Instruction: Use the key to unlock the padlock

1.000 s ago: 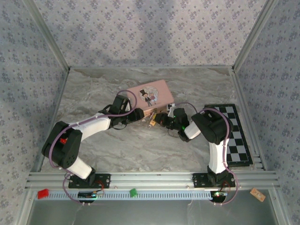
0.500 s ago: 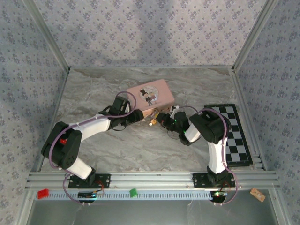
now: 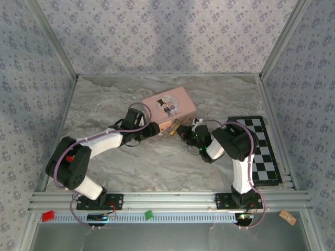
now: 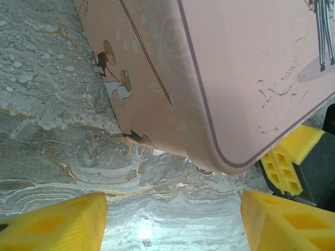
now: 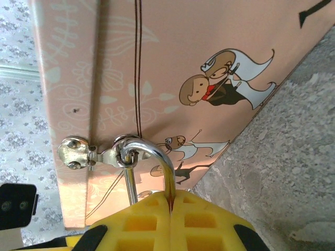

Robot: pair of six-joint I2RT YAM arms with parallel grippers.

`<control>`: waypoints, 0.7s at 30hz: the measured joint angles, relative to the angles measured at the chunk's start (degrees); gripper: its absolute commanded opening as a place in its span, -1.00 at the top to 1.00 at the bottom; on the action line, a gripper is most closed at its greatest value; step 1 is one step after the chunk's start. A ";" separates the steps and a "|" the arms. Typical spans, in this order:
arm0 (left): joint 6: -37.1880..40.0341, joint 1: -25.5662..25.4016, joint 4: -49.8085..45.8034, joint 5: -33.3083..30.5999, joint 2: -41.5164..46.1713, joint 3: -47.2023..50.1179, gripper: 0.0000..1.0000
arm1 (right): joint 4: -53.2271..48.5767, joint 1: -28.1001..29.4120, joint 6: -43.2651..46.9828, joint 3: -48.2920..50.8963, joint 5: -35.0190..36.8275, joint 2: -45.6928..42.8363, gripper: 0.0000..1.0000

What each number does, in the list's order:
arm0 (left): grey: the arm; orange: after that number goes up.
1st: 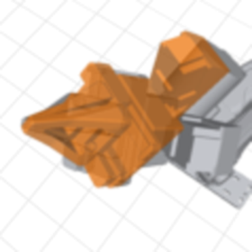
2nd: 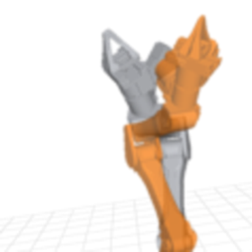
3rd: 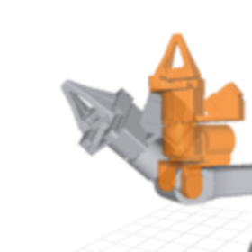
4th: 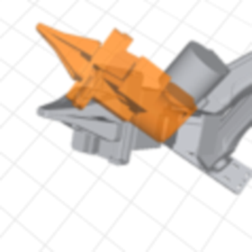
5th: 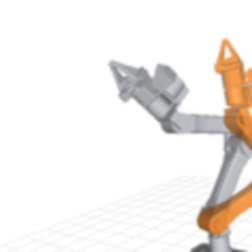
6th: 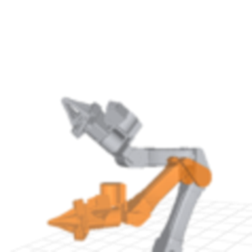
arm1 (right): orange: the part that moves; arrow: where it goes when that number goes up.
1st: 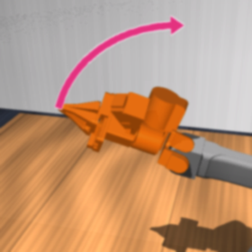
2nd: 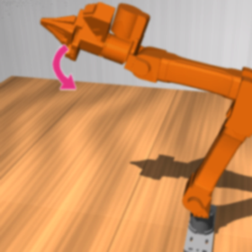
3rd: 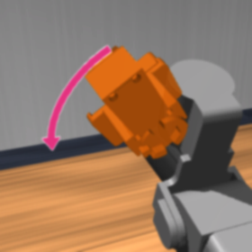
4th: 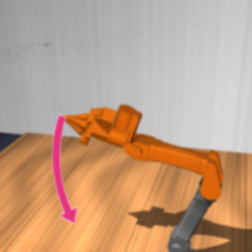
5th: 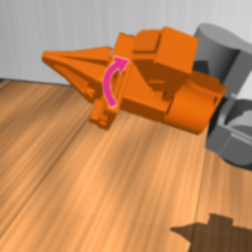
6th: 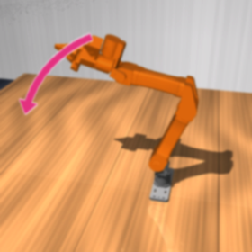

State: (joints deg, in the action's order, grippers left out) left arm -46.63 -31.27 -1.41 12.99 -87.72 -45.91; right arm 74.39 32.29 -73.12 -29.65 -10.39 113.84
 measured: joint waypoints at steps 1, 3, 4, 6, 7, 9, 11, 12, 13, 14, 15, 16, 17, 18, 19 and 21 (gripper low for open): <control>0.00 0.00 0.07 -0.13 0.09 0.04 -0.38 | -0.02 0.00 -0.17 0.13 0.52 -0.22 1.00; -0.04 0.00 0.39 -0.22 0.31 0.28 -0.40 | -0.07 0.00 -0.66 0.42 1.29 -0.72 1.00; -0.17 0.00 0.46 -0.35 0.42 0.42 -0.41 | -0.07 0.00 -0.94 0.61 1.73 -1.03 1.00; -0.44 0.00 0.81 -0.46 0.72 0.57 -0.42 | -0.17 0.00 -1.29 0.81 2.38 -1.46 1.00; -0.46 0.00 1.05 -0.59 0.96 0.61 -0.43 | -0.48 0.00 -1.49 0.87 2.67 -1.73 1.00; -0.61 0.00 1.55 -0.85 1.38 0.61 -0.45 | -0.61 0.00 -1.64 0.96 3.26 -2.14 1.00; -0.63 0.00 1.73 -1.46 1.70 0.61 -0.46 | -0.94 0.00 -1.75 1.01 3.96 -2.67 1.00; -0.66 0.02 1.77 -1.86 1.73 0.59 -0.46 | -1.16 0.00 -1.90 1.01 4.28 -2.93 1.00; -0.66 0.02 1.81 -2.05 1.70 0.50 -0.47 | -1.53 0.00 -1.92 1.01 4.68 -3.26 1.00; -0.68 0.02 1.81 -2.38 1.62 0.33 -0.47 | -1.95 0.00 -1.95 1.01 5.03 -3.54 1.00; -0.85 0.07 1.77 -2.56 1.33 -0.11 -0.46 | -2.14 0.00 -1.95 1.01 5.25 -3.74 1.00; -1.03 0.20 1.86 -2.84 0.70 -0.90 -0.46 | -2.27 0.00 -1.95 1.01 5.51 -3.91 1.00; -1.11 0.35 2.12 -3.15 -0.24 -1.90 -0.46 | -2.40 0.00 -1.95 1.01 5.70 -3.96 1.00; -1.31 0.52 2.54 -3.28 -1.14 -2.73 -0.46 | -2.45 0.00 -1.95 1.01 5.81 -3.98 1.00; -1.46 0.76 3.13 -3.45 -2.19 -3.58 -0.46 | -2.47 0.00 -1.95 1.01 6.01 -3.98 1.00; -1.49 1.27 3.78 -3.91 -4.28 -5.14 -0.44 | -2.49 0.00 -1.95 1.03 6.16 -4.04 1.00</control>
State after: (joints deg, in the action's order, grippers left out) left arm -48.12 -30.00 2.37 9.08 -92.01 -51.05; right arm 71.90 32.29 -75.07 -28.62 -4.23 109.80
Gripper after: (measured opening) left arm 0.728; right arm 0.048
